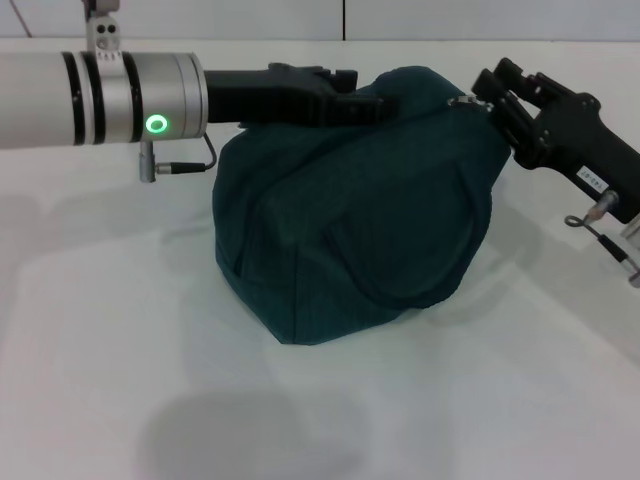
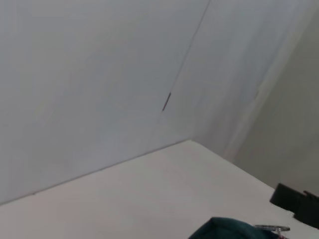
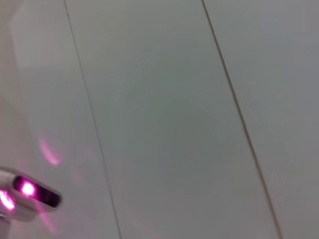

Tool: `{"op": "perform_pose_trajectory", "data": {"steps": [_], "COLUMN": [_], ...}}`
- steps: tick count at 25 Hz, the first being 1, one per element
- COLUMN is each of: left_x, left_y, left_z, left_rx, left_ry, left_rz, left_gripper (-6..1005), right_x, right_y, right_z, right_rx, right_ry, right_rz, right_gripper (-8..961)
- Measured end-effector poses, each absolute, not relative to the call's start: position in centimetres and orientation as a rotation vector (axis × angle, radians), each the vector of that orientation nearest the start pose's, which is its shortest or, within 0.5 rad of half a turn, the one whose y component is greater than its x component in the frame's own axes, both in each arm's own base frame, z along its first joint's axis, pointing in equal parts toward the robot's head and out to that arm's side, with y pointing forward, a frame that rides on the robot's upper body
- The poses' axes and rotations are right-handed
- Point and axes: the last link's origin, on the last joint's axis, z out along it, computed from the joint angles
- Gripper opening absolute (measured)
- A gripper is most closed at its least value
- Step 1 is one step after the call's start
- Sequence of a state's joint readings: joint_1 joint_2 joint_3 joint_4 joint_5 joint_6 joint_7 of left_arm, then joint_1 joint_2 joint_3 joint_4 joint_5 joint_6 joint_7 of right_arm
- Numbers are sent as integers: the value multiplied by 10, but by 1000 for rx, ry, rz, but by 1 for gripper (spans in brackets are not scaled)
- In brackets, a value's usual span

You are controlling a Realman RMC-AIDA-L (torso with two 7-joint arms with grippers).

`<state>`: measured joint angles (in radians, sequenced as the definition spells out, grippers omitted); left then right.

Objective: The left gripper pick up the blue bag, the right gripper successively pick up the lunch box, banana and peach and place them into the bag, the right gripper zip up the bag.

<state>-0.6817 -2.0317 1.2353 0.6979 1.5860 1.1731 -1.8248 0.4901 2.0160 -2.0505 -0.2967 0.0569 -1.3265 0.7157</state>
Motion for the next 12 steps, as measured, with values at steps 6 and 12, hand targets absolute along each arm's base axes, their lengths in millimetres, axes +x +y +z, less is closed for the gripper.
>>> {"op": "perform_pose_trajectory", "data": {"steps": [6, 12], "left_x": [-173, -172], "left_y": [394, 391], "left_z": [-32, -33], "left_rx": [-2667, -2666], "left_ry": [-883, -836], "left_rz": [-756, -784], "left_gripper": [752, 548], "right_x": [257, 264], "right_y": [341, 348], "right_z": [-22, -16], "right_rx": [-2080, -2041], "right_ry": [532, 374], "right_rz": [1157, 1018], "right_gripper": [305, 291]}}
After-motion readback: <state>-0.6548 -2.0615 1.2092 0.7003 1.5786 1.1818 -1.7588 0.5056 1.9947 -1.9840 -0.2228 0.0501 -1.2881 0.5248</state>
